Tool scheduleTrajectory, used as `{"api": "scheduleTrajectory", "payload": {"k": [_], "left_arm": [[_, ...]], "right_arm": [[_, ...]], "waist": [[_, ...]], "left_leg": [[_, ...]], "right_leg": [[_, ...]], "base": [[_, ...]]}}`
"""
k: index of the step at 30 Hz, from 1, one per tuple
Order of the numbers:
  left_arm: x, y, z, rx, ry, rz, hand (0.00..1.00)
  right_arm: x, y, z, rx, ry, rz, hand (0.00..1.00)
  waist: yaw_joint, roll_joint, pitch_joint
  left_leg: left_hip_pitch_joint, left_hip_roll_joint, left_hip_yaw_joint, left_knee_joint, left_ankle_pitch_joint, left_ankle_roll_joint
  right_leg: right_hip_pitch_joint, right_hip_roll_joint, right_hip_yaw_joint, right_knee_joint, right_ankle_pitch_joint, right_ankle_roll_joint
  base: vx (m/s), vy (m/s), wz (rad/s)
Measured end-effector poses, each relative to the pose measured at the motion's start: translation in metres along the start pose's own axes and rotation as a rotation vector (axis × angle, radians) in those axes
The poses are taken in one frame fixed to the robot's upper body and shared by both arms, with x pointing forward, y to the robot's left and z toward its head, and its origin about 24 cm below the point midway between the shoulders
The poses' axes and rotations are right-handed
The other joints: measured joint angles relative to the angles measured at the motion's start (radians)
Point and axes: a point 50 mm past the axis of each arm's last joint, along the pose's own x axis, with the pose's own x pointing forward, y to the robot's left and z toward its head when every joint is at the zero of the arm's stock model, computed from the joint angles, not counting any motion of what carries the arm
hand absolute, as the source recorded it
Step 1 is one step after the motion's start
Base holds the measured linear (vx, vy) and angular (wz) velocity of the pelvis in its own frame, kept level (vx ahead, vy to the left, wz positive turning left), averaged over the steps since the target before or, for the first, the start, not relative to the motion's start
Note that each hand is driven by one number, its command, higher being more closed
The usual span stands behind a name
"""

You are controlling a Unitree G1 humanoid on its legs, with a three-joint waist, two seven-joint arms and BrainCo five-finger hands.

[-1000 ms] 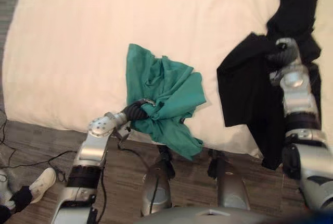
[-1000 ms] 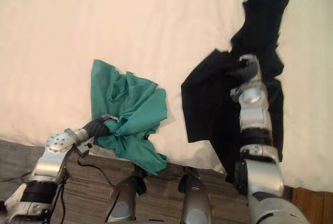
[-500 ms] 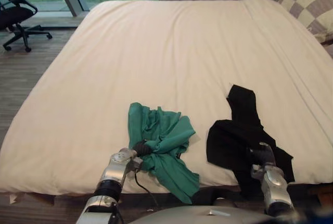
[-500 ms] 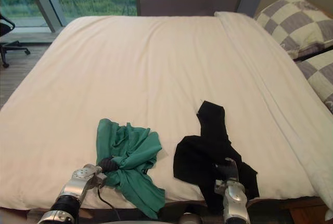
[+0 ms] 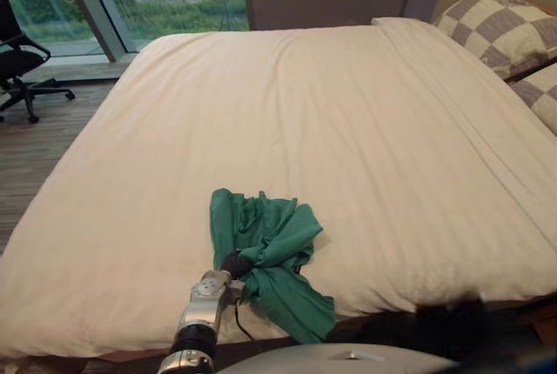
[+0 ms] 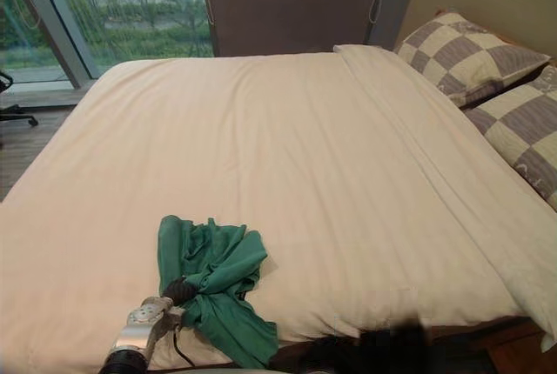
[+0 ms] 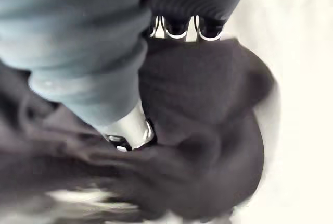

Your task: Tidy the bed and pick cloth on bed and put in laundry

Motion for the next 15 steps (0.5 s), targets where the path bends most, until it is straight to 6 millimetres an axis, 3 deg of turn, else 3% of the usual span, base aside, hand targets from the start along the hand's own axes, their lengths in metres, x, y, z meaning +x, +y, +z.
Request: {"api": "scheduleTrajectory", "payload": {"k": [1, 3, 4, 6, 9, 12, 15], "left_arm": [[0.002, -0.005, 0.004, -0.034, -0.016, 0.008, 1.0], [0.006, -0.019, 0.013, -0.057, -0.043, -0.015, 1.0], [0.008, -0.027, 0.017, -0.058, -0.055, -0.039, 1.0], [0.01, -0.042, 0.022, -0.01, -0.061, -0.089, 1.0], [0.012, -0.059, 0.029, 0.05, -0.075, -0.154, 1.0], [0.015, -0.066, 0.039, 0.058, -0.097, -0.169, 1.0], [0.017, -0.065, 0.034, 0.024, -0.073, -0.1, 1.0]], "right_arm": [[0.001, 0.012, 0.0, -0.034, 0.008, 0.036, 1.0], [0.002, 0.018, 0.003, -0.063, -0.007, 0.043, 1.0], [0.002, 0.018, 0.005, -0.082, -0.021, 0.034, 1.0], [0.003, 0.015, 0.015, -0.116, -0.055, 0.02, 1.0], [0.006, 0.01, 0.018, -0.23, -0.02, 0.03, 1.0], [0.007, 0.013, 0.021, -0.303, -0.024, 0.04, 1.0], [0.007, 0.013, 0.018, -0.357, -0.019, 0.044, 1.0]], "waist": [[0.0, -0.004, -0.004], [0.001, -0.018, -0.019], [0.008, -0.035, -0.029], [0.038, -0.034, -0.037], [0.06, -0.025, -0.055], [0.057, -0.031, -0.044], [0.039, -0.028, -0.035]], "left_leg": [[-0.024, 0.002, -0.057, 0.0, 0.006, 0.004], [-0.087, -0.012, -0.191, 0.001, 0.024, 0.028], [-0.113, -0.02, -0.259, 0.0, 0.041, 0.042], [-0.144, -0.03, -0.35, 0.001, 0.069, 0.037], [-0.209, -0.038, -0.46, 0.006, 0.106, 0.037], [-0.253, -0.047, -0.548, 0.025, 0.124, 0.045], [-0.284, -0.085, -0.616, 0.05, 0.154, 0.067]], "right_leg": [[-0.006, 0.011, 0.026, 0.029, -0.04, 0.002], [-0.02, 0.048, 0.104, 0.08, -0.134, 0.0], [-0.016, 0.054, 0.108, 0.099, -0.171, -0.009], [-0.007, 0.048, 0.077, 0.118, -0.204, -0.018], [0.021, 0.041, -0.014, 0.081, -0.18, -0.036], [0.048, 0.038, -0.087, 0.046, -0.162, -0.039], [0.106, 0.008, -0.211, 0.039, -0.178, -0.031]], "base": [[0.06, -0.203, 1.29], [0.08, -0.196, 1.81], [0.09, -0.166, 1.84], [0.12, -0.132, 1.31], [0.15, -0.097, 1.13], [0.03, -0.033, 0.84], [-0.06, 0.009, 1.04]]}}
